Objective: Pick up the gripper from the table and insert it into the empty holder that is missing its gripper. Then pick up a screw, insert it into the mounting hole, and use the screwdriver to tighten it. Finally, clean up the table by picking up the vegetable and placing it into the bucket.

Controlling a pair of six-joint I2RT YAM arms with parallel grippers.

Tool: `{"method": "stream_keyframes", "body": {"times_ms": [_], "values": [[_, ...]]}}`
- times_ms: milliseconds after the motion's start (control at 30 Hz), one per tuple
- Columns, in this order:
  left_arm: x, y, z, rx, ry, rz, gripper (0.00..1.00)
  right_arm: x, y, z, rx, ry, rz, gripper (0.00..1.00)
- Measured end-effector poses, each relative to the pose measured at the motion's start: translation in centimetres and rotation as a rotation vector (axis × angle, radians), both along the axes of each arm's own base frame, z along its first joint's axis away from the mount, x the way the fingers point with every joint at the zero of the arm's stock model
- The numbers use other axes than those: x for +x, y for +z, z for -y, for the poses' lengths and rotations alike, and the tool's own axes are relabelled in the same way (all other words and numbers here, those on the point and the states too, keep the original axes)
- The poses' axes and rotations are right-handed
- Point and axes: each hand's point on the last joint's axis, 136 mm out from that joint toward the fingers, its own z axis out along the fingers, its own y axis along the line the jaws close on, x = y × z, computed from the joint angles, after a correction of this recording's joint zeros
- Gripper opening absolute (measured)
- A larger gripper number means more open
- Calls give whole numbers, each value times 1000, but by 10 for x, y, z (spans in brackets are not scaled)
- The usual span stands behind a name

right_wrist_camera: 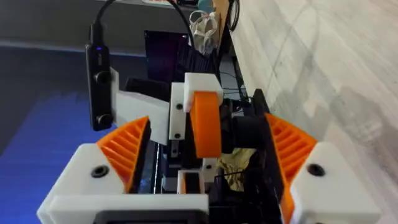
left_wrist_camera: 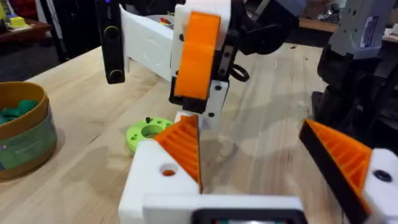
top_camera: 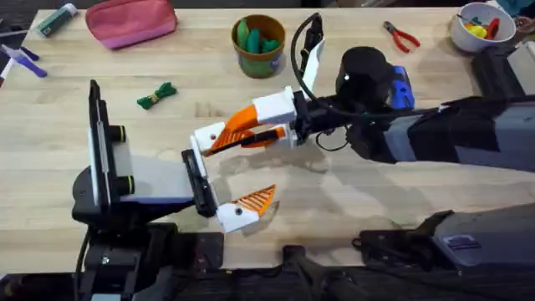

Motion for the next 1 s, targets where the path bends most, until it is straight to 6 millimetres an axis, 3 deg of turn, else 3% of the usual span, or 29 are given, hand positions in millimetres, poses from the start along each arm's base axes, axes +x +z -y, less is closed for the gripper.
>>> {"method": "stream_keyframes", "body": {"times_ms": [267, 400, 533, 767, 1000], "values": [[0, 0, 0, 0, 0, 0, 988, 3, -2, 0, -10, -15, -2, 979], [0, 0, 0, 0, 0, 0, 988, 7, -15, 6, -66, -39, -46, 979], [0, 0, 0, 0, 0, 0, 988, 17, -16, 28, -112, -100, -50, 982], [0, 0, 0, 0, 0, 0, 988, 32, 8, 64, -206, -178, -20, 982], [0, 0, 0, 0, 0, 0, 988, 40, 25, 103, -471, -223, 9, 983]]}}
